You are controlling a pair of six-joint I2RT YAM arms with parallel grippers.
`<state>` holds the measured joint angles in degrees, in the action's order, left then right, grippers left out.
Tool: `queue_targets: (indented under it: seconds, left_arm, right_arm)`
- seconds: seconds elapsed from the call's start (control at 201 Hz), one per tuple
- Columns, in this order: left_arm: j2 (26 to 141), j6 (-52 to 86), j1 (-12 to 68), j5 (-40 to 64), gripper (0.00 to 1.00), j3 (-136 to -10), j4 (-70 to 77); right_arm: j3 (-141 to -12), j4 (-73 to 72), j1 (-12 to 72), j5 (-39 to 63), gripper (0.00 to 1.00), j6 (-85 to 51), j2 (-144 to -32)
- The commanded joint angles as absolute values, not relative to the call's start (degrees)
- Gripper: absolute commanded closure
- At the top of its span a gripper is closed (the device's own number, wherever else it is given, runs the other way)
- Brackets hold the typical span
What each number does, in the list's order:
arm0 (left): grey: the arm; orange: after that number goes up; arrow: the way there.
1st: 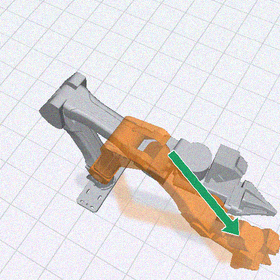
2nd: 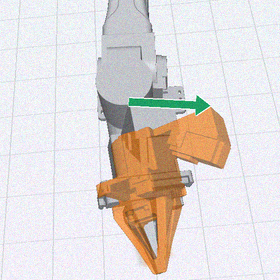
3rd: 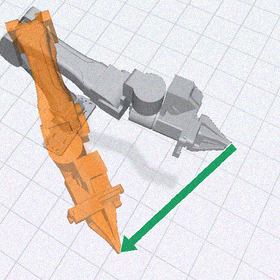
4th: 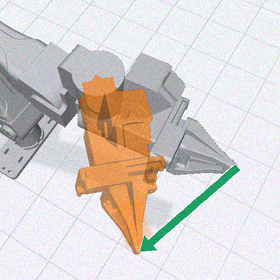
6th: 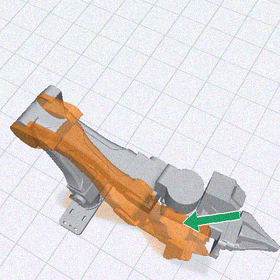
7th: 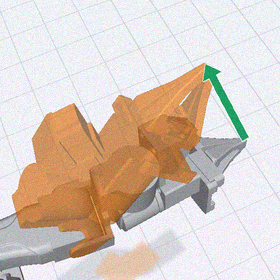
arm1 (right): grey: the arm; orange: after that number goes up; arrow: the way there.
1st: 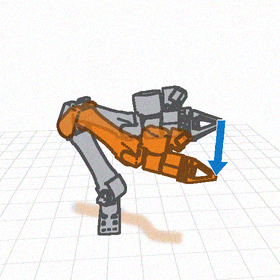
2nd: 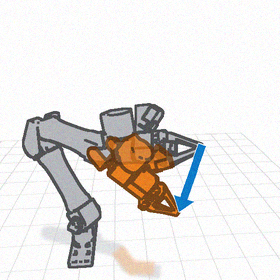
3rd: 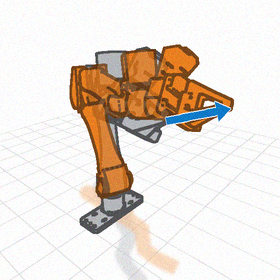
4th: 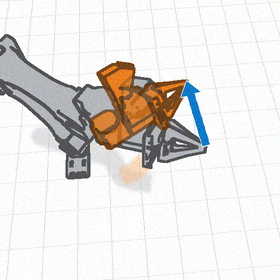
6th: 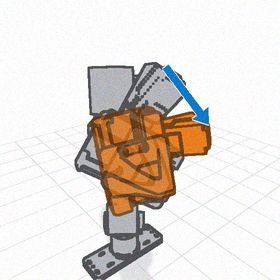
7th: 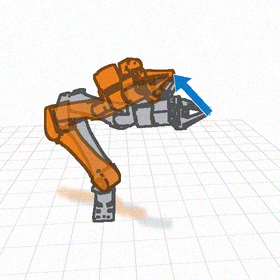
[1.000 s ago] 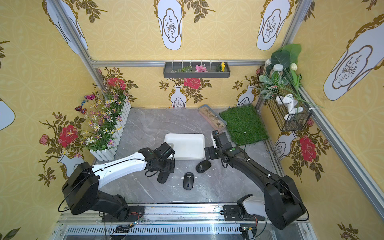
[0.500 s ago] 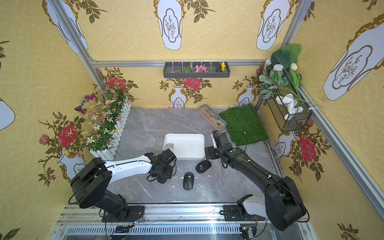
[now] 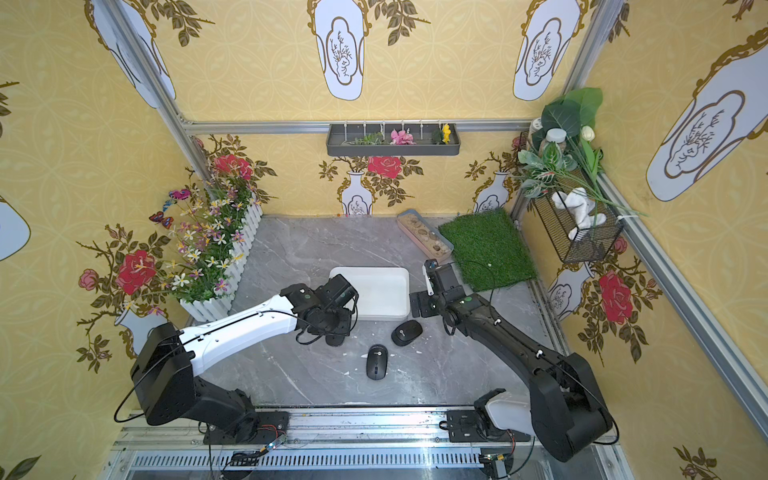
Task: Put the mouse in the storage box
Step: Pick up the mouse from the center of the board, then place the mouse in the storage box.
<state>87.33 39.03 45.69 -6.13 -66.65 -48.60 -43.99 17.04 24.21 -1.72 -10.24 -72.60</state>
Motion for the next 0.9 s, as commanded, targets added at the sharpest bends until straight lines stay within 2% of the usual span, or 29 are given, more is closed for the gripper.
queue_targets:
  seconds: [0.0,0.174,0.433,0.891]
  left_arm:
    - [91.21,37.91,44.85,-7.79,0.48,-73.57,-56.47]
    - [105.51,34.43,40.13,-3.25,0.50,-88.97,-59.00]
    - [122.42,31.58,36.00,-2.57,0.51,-106.26,-61.98]
    - [126.10,35.00,34.98,-2.66,0.47,-100.93,-58.09]
  right_arm:
    - [-44.15,16.74,24.17,-2.46,0.03,-10.36,-72.42]
    - [-44.26,16.04,24.26,-2.53,0.03,-11.01,-72.94]
    - [-44.27,16.28,24.43,-3.18,0.03,-11.24,-72.40]
    - [-43.10,17.36,24.43,-4.52,0.02,-11.84,-70.75]
